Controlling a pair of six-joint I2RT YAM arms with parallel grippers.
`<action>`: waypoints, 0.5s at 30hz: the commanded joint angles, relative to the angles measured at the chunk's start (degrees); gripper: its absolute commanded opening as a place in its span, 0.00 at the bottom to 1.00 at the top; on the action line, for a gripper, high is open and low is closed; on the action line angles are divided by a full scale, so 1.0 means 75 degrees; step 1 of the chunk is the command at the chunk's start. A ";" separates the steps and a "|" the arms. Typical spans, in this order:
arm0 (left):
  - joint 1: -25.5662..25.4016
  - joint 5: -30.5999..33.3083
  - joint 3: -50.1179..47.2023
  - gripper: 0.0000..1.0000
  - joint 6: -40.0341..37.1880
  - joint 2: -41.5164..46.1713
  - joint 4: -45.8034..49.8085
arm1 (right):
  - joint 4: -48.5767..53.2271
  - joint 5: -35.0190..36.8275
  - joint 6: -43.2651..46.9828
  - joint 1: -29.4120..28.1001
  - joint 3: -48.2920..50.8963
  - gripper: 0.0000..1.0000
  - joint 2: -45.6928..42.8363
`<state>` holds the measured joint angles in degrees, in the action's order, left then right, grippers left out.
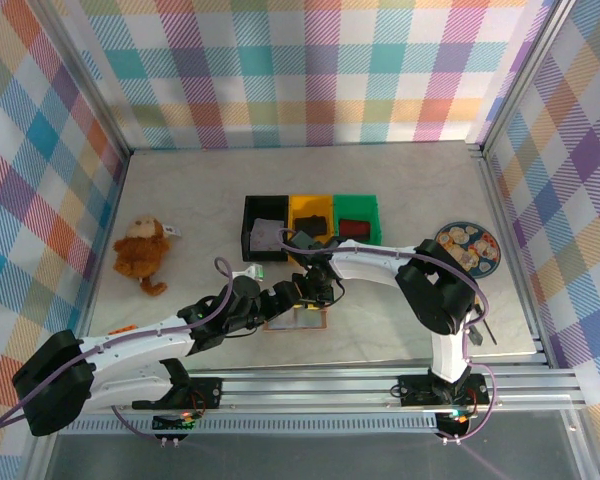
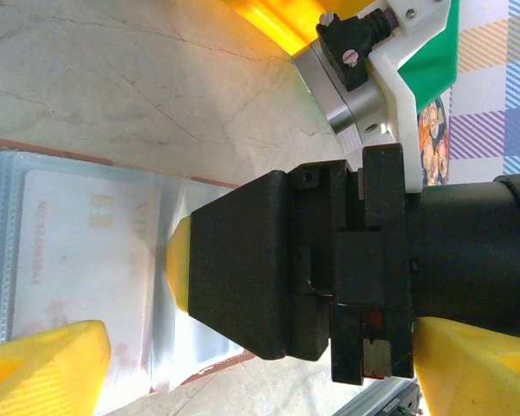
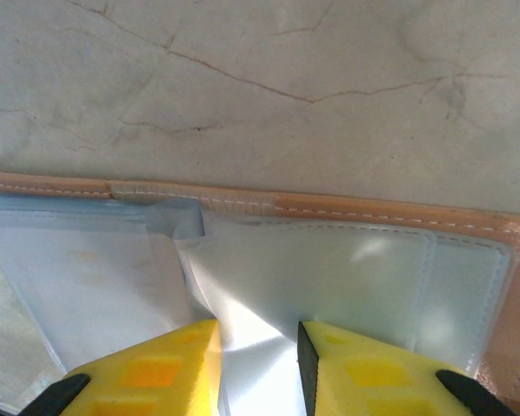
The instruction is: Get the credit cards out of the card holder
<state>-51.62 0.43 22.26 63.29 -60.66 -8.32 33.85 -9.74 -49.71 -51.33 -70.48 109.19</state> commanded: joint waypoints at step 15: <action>-0.0036 0.0257 -0.0105 0.89 -0.0063 0.0039 0.1342 | -0.0106 -0.0190 -0.0133 -0.0058 -0.0142 0.30 0.0137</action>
<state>-51.64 1.10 22.48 63.26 -58.70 -4.73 33.32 -9.72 -50.17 -51.44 -70.50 109.21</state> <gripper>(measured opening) 0.890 0.307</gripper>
